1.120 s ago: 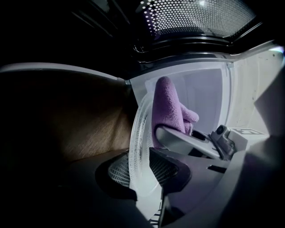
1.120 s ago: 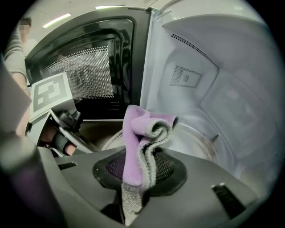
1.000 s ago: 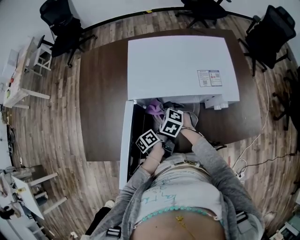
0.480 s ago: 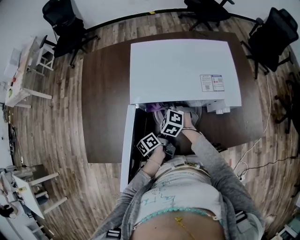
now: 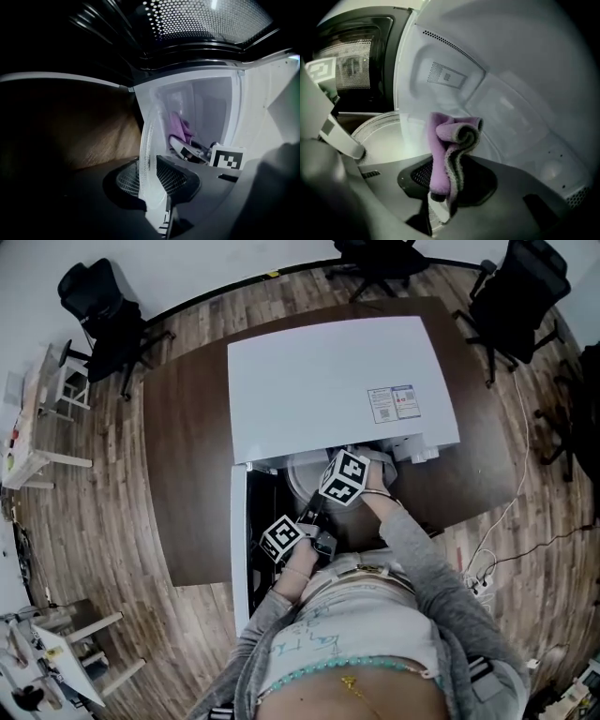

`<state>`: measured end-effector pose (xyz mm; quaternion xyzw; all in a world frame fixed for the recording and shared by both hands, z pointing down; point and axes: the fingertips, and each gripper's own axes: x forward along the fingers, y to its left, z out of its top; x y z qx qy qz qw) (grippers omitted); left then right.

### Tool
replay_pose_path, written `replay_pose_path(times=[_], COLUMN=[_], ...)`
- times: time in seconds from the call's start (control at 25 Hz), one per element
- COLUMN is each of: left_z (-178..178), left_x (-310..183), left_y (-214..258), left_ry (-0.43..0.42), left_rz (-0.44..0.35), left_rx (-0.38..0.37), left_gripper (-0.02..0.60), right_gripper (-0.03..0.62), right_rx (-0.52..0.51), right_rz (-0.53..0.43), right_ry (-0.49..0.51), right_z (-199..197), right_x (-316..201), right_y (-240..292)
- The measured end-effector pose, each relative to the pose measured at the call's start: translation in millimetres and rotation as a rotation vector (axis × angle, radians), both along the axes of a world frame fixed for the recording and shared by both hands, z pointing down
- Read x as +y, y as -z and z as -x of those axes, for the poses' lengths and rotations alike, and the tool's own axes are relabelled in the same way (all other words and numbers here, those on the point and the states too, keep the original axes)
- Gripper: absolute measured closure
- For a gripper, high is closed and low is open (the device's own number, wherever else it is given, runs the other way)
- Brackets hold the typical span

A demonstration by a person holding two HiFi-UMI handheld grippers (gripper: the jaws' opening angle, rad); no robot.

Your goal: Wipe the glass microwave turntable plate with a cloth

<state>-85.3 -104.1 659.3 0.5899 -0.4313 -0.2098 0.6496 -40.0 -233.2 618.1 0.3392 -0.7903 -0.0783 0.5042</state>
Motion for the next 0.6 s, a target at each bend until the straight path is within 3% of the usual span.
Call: replay_pose_path(times=[0.6], left_z=[7], left_x=[0], left_y=[-3], left_ry=[0.009], left_rz=[0.011], left_rx=[0.012], left_gripper=[0.495], right_gripper=[0.48], right_rx=[-0.076], right_rz=[0.037], right_ry=[-0.136], right_z=[-38], right_x=[33], right_y=[-3])
